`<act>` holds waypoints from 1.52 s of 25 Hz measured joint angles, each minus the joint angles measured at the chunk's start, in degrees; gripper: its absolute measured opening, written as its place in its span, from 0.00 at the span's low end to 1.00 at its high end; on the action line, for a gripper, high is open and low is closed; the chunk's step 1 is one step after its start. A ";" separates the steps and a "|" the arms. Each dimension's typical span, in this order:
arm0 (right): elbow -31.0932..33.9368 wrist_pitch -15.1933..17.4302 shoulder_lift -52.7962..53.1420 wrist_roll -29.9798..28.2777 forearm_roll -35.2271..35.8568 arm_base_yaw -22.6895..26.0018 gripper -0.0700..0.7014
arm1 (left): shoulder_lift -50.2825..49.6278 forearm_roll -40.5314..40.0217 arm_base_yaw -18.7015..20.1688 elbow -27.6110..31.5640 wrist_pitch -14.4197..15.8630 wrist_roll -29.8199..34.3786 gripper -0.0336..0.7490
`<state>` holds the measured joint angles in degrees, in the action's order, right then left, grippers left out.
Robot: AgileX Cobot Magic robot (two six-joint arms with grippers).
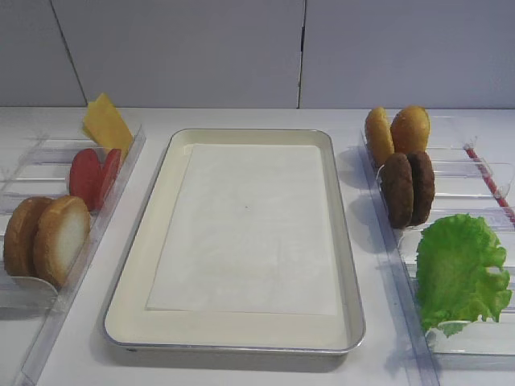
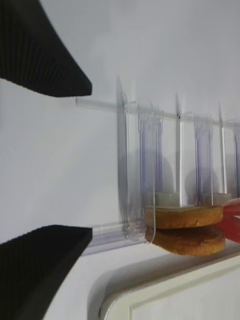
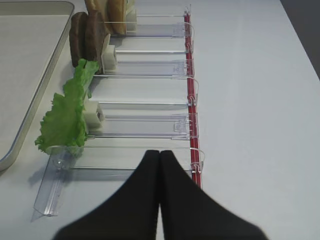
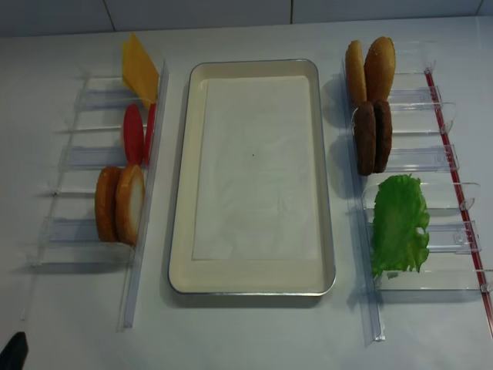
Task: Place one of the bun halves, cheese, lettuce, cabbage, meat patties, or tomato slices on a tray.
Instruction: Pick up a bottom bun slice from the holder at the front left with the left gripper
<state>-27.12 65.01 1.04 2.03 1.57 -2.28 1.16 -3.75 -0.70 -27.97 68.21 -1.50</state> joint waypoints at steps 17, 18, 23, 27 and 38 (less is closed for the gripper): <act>0.00 0.00 0.00 0.21 0.00 0.00 0.05 | 0.00 -2.16 0.00 0.00 -0.41 1.50 0.72; 0.00 0.00 0.00 0.21 0.00 0.00 0.05 | 0.00 -2.42 0.00 0.00 -0.50 1.98 0.72; 0.00 0.00 0.00 0.21 0.00 0.00 0.05 | 0.00 -1.55 0.00 0.00 -0.50 1.50 0.72; 0.00 0.00 0.00 0.11 0.00 0.00 0.05 | 0.00 3.43 0.00 -0.15 -0.50 5.59 0.72; 0.00 0.00 0.00 0.01 0.00 0.00 0.05 | -14.56 14.74 0.26 -6.73 -3.65 13.47 0.71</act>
<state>-27.12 65.01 1.04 2.04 1.57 -2.28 -13.40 11.00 -0.44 -34.70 64.56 11.97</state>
